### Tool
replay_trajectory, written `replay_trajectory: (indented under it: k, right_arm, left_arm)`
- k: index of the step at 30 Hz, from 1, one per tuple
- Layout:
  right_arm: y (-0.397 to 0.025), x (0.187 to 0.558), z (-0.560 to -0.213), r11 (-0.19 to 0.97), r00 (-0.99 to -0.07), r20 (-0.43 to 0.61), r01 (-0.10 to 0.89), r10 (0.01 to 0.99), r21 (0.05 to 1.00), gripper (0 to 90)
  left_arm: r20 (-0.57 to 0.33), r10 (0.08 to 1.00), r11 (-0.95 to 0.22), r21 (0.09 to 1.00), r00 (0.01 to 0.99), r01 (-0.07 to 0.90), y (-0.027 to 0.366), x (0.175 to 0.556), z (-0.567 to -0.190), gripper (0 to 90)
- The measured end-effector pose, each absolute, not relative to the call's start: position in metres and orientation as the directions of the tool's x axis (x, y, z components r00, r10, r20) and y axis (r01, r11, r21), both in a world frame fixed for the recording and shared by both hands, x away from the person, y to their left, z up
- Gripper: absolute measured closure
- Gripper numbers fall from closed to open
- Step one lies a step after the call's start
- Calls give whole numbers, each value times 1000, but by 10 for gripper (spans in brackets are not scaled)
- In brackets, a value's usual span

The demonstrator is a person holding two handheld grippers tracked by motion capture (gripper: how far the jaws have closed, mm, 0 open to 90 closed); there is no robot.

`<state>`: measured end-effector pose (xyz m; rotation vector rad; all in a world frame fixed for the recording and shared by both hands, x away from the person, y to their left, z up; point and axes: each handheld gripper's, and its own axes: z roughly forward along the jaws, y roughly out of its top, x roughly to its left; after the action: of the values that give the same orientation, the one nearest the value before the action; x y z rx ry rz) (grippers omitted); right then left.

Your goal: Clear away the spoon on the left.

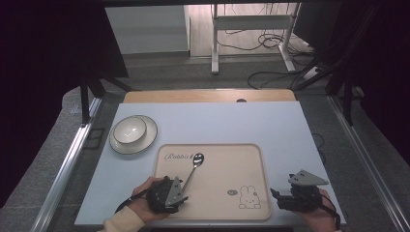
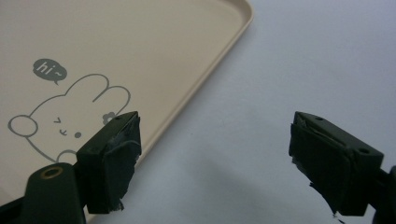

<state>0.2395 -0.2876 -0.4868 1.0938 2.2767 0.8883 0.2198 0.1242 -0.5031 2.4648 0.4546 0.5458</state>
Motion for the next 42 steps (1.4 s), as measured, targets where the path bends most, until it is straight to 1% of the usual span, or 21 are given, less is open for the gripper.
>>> replay_trajectory:
  k: [2,4,8,12,15,17,21,30,37,42]
  right_arm:
    - [-288,240,-487,474,-576,-124,510,808,718,169]
    - [-288,240,-487,474,-576,-125,510,808,718,169]
    - [-288,239,-486,473,-575,-125,509,809,719,169]
    - [-288,240,-486,473,-574,-125,510,809,718,170]
    - [-289,240,-487,470,-574,-123,508,810,722,169]
    - [-289,240,-486,464,-572,-119,509,812,725,169]
    - [-290,242,-487,457,-571,-111,509,813,729,169]
    - [-284,246,-485,468,-596,-110,489,795,736,169]
    - [-287,246,-484,458,-587,-109,488,802,743,169]
    - [-289,248,-484,446,-581,-99,492,808,748,169]
  left_arm:
    - [230,432,-764,608,872,218,128,222,-502,370]
    - [201,442,-753,612,874,241,130,225,-502,324]
    - [189,468,-734,628,863,260,134,227,-501,292]
    - [206,481,-730,632,852,259,135,227,-500,277]
    - [204,505,-709,652,839,269,138,228,-497,258]
    - [197,529,-685,673,826,278,141,229,-494,252]
    - [155,594,-607,730,790,313,148,231,-488,245]
    - [57,723,-456,788,689,414,177,230,-479,246]
    - [40,771,-406,800,636,442,193,230,-479,247]
    - [44,804,-379,807,593,453,204,228,-478,248]
